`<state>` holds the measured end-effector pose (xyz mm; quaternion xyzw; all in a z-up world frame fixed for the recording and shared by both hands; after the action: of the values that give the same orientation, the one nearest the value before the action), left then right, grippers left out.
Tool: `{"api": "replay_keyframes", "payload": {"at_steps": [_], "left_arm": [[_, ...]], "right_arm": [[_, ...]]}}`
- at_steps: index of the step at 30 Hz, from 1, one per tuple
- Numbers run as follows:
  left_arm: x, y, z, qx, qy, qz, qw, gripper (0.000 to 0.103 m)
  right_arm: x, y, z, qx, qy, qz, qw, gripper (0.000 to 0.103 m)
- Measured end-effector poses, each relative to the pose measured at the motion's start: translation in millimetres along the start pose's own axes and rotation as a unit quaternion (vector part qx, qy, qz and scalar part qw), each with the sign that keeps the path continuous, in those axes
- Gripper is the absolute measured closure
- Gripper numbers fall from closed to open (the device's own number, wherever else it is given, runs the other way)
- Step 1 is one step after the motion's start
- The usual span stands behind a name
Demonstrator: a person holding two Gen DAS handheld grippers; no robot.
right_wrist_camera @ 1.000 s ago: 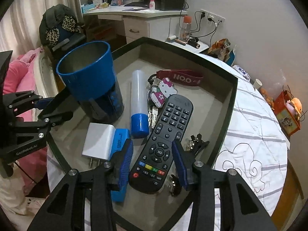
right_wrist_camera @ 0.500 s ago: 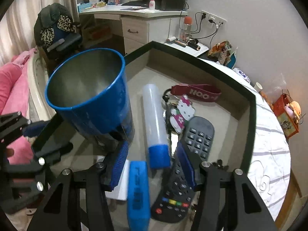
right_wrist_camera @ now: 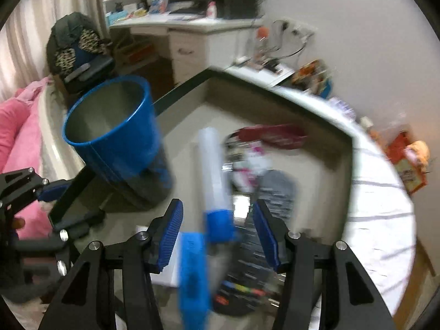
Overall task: Organize rigid objects
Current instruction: 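Withdraw the open right tool from the tray while the left tool releases the tray rim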
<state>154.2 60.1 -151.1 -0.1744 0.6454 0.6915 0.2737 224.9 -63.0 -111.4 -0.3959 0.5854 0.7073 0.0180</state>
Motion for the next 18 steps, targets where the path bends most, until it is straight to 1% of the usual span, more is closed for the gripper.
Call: {"api": "replay_keyframes", "payload": {"at_steps": [1,4,6,7,10,12,13,14,15,16,18], "left_arm": [[-0.3,0.1,-0.2,0.000,0.000,0.000,1.0000,0.063],[0.3,0.2,0.3,0.000,-0.001,0.000,1.0000,0.063],[-0.1,0.5,-0.2,-0.003,-0.003,0.001,1.0000,0.063],[-0.5,0.3,-0.6,-0.006,-0.004,0.001,1.0000,0.063],[-0.9,-0.2,-1.2,-0.009,-0.005,0.000,1.0000,0.062],[-1.1,-0.7,-1.7,-0.008,-0.007,0.000,0.9999,0.059],[-1.5,-1.0,-2.0,-0.007,-0.007,-0.001,0.9999,0.059],[-1.8,-1.2,-1.8,-0.007,-0.008,-0.001,0.9999,0.059],[-2.2,-1.6,-1.5,-0.005,-0.008,-0.001,1.0000,0.058],[-2.5,-2.2,-1.4,-0.003,-0.008,-0.002,1.0000,0.057],[-3.3,-2.9,-2.5,-0.003,-0.010,-0.004,0.9999,0.056]], "right_arm": [[2.4,12.0,-9.7,0.020,-0.006,-0.011,1.000,0.048],[10.0,30.1,-38.4,0.081,-0.029,-0.022,0.996,0.034],[17.0,31.1,-58.4,0.121,-0.046,-0.014,0.992,0.034],[18.8,28.5,-65.1,0.122,-0.054,-0.004,0.991,0.034],[23.5,19.5,-77.9,0.101,-0.072,0.014,0.992,0.035],[25.5,12.8,-80.7,0.090,-0.082,0.018,0.992,0.053],[27.1,8.9,-81.4,0.077,-0.088,0.023,0.993,0.069],[27.4,5.5,-80.2,0.069,-0.092,0.027,0.993,0.081],[29.0,1.9,-79.8,0.061,-0.096,0.030,0.993,0.084],[33.4,-0.9,-78.2,0.060,-0.096,0.034,0.993,0.086],[35.8,-5.6,-78.0,0.060,-0.096,0.039,0.993,0.086]]}}
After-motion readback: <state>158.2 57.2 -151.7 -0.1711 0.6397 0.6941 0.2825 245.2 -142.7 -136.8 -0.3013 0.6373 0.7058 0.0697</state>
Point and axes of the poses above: each gripper's, at about its wrist camera, not at the fingertips, and y roughly against the way its jaws point, z to its left, x to its underside, the point moved 1 cm from there along -y, roughly the way its jaws point, and after that the axes turned 7 degrees about -y, right-handed, at the moved point
